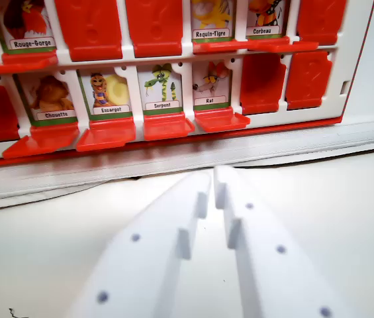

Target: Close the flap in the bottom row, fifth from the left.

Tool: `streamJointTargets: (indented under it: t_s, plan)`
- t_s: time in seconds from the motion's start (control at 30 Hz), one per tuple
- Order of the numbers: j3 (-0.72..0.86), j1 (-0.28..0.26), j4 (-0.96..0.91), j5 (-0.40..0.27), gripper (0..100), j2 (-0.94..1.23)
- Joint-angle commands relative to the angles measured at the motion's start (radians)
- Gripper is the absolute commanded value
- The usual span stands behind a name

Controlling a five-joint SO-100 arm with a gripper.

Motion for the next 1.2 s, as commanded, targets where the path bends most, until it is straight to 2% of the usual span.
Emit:
streamJointTargets:
  t_s: [0.0,0.23,0.57,1.17]
  plan:
    - [-0.008,0.012,-0.144,0.006,0,-0.064]
    - [-0.029,0.015,-0.258,0.002,0,-0.252]
    - [-0.132,-0.002,-0.287,0.009,0,-0.426]
    - [-0.291,-0.051,-0.301,0.015,0,-0.557]
